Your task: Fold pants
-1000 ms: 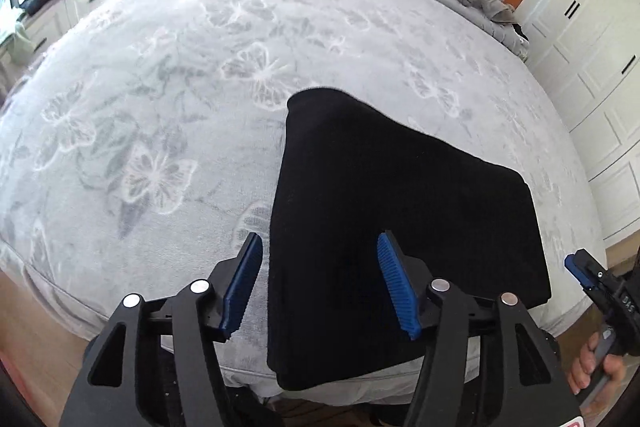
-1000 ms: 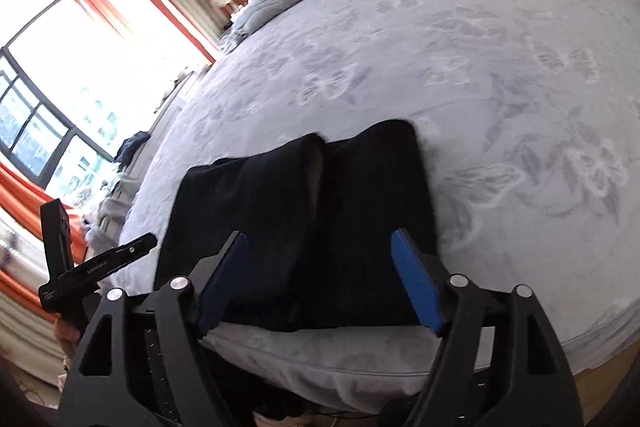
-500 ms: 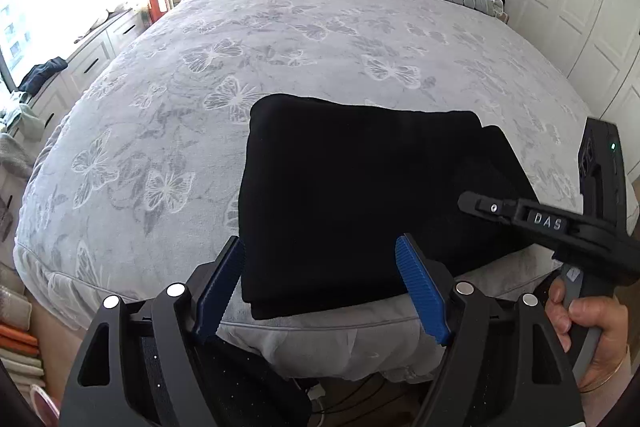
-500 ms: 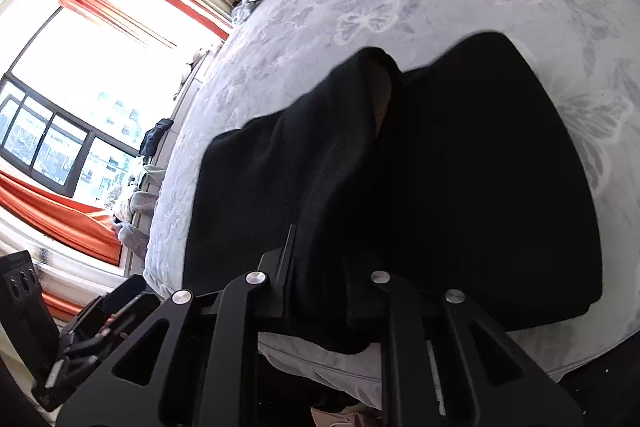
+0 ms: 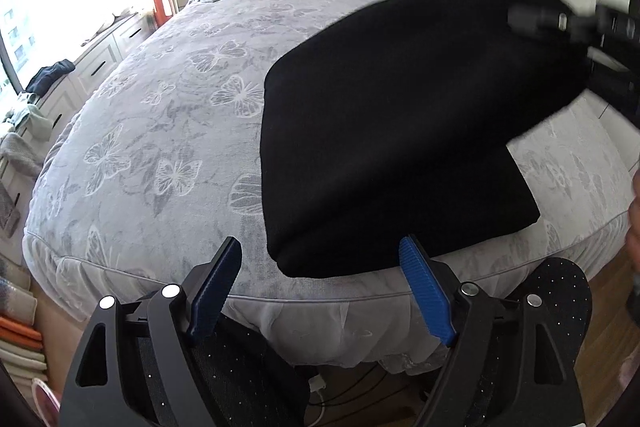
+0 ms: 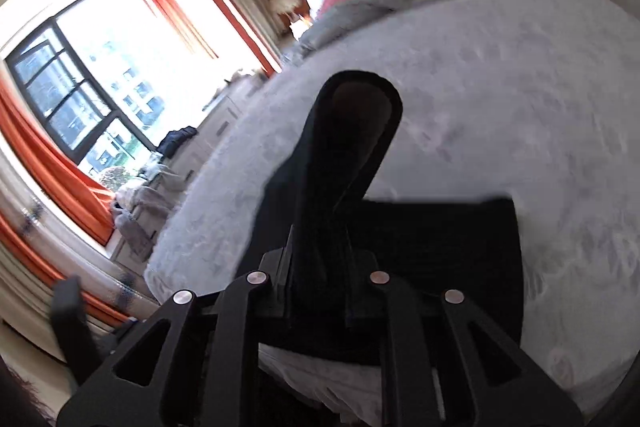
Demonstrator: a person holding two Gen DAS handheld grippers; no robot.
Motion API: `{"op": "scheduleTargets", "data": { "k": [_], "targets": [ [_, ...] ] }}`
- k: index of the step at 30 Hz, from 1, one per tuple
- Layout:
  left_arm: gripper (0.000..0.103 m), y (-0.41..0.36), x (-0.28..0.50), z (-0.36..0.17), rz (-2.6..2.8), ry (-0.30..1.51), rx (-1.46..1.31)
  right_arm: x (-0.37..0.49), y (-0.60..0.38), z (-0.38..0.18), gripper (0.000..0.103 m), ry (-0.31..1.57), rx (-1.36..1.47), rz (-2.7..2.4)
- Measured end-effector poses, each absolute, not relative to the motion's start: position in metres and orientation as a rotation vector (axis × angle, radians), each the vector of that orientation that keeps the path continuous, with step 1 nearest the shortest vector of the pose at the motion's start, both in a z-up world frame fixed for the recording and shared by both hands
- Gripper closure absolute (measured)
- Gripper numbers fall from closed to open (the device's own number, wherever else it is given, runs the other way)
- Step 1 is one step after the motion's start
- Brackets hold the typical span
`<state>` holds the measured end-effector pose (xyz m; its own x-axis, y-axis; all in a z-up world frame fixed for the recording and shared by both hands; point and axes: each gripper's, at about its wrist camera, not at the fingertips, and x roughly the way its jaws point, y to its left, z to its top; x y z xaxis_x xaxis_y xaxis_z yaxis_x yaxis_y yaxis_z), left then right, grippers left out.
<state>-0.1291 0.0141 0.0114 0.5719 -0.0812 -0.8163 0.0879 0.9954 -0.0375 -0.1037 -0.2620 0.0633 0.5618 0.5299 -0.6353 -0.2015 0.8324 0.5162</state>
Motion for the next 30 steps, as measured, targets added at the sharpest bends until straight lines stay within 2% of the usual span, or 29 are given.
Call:
{"op": "scheduleTargets", "data": {
  "k": [2,4,6,11,13,15,17,19,20,24,27,28,30],
  "targets": [
    [0.025,0.010,-0.129,0.009,-0.100,0.961,0.015,-0.098,-0.281,-0.010,0.087,1.030,0.464,0.344],
    [0.025,0.006,-0.127,0.006,-0.107,0.972,0.016,-0.102,-0.297,-0.045,0.087,1.058,0.607,0.354],
    [0.025,0.003,-0.125,0.004,-0.110,0.984,0.025,-0.105,-0.301,-0.032,0.087,1.014,0.642,0.392],
    [0.025,-0.002,-0.121,0.000,-0.114,0.995,0.027,-0.105,-0.286,0.028,0.087,0.890,0.501,0.459],
    [0.025,-0.003,-0.118,-0.001,-0.115,0.999,0.020,-0.103,-0.288,0.015,0.087,0.924,0.455,0.415],
    [0.025,-0.003,-0.116,-0.004,-0.115,1.002,0.015,-0.096,-0.292,-0.027,0.084,1.034,0.406,0.333],
    [0.025,-0.002,-0.112,-0.008,-0.118,1.016,0.009,-0.105,-0.314,-0.055,0.084,1.022,0.520,0.355],
    [0.025,-0.001,-0.107,-0.012,-0.121,1.033,0.000,-0.104,-0.321,-0.046,0.084,1.008,0.578,0.351],
    [0.025,0.000,-0.106,-0.013,-0.117,1.035,0.000,-0.105,-0.322,-0.035,0.088,0.974,0.566,0.345],
    [0.025,-0.001,-0.099,-0.015,-0.115,1.040,-0.002,-0.111,-0.325,0.004,0.091,0.877,0.503,0.328],
    [0.025,-0.004,-0.095,-0.016,-0.119,1.038,0.005,-0.102,-0.329,-0.023,0.091,0.977,0.323,0.145],
    [0.025,-0.005,-0.094,-0.017,-0.120,1.038,0.008,-0.103,-0.334,-0.033,0.090,1.007,0.327,0.115],
    [0.025,-0.008,-0.092,-0.019,-0.128,1.046,0.015,-0.113,-0.347,-0.024,0.081,0.957,0.503,0.186]
  ]
}}
